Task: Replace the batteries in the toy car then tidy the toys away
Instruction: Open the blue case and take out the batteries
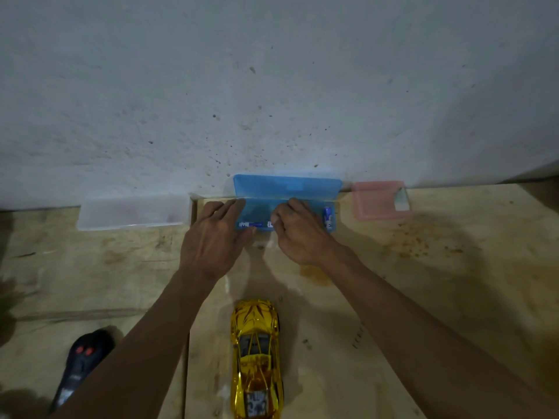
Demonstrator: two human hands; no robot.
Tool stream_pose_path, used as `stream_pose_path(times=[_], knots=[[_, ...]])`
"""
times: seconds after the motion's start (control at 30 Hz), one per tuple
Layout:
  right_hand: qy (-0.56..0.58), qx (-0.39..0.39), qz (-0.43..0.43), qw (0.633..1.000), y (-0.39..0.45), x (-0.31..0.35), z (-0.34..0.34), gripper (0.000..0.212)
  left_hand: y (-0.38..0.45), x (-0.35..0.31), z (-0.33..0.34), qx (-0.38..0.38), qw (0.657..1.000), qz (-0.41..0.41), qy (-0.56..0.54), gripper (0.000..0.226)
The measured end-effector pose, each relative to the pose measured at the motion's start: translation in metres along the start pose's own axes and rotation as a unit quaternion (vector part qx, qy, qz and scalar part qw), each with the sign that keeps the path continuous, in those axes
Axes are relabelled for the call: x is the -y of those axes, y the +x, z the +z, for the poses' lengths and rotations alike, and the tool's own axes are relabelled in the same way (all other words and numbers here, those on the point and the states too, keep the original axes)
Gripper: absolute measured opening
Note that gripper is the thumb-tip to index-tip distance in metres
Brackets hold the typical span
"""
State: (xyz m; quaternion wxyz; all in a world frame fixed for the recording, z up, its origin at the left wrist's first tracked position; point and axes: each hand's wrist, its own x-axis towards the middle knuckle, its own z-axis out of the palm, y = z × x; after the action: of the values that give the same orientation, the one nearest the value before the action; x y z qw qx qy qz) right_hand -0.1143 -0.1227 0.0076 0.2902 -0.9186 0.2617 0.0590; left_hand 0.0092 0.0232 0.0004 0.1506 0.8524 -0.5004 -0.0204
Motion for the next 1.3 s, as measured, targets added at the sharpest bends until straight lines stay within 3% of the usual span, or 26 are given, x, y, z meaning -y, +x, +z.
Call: stream_pose_path(times=[0.07, 0.53, 0.77, 0.93, 1.13, 1.3], knots=[[0.03, 0.013, 0.001, 0.999, 0.003, 0.002, -0.004, 0.008, 0.0, -0.002, -0.003, 0.0, 1.0, -0.001, 0.001, 0.059], [0.025, 0.123, -0.049, 0.991, 0.03, 0.022, -0.013, 0.032, 0.002, -0.001, -0.004, 0.017, 0.999, -0.03, -0.004, 0.074], [0.04, 0.116, -0.07, 0.99, 0.032, 0.019, -0.015, 0.022, 0.003, -0.005, -0.007, 0.017, 0.999, -0.026, -0.008, 0.073], [0.008, 0.163, -0.08, 0.983, 0.031, 0.019, -0.015, 0.027, 0.003, -0.008, -0.012, 0.007, 1.0, -0.012, -0.003, 0.073], [0.074, 0.16, -0.056, 0.983, 0.024, 0.017, -0.02, 0.014, 0.003, -0.008, -0.011, 0.007, 1.0, -0.004, -0.005, 0.068], [0.115, 0.046, -0.055, 0.991, 0.002, 0.003, -0.033, 0.015, 0.004, -0.005, -0.006, 0.01, 1.0, 0.019, 0.021, 0.059]])
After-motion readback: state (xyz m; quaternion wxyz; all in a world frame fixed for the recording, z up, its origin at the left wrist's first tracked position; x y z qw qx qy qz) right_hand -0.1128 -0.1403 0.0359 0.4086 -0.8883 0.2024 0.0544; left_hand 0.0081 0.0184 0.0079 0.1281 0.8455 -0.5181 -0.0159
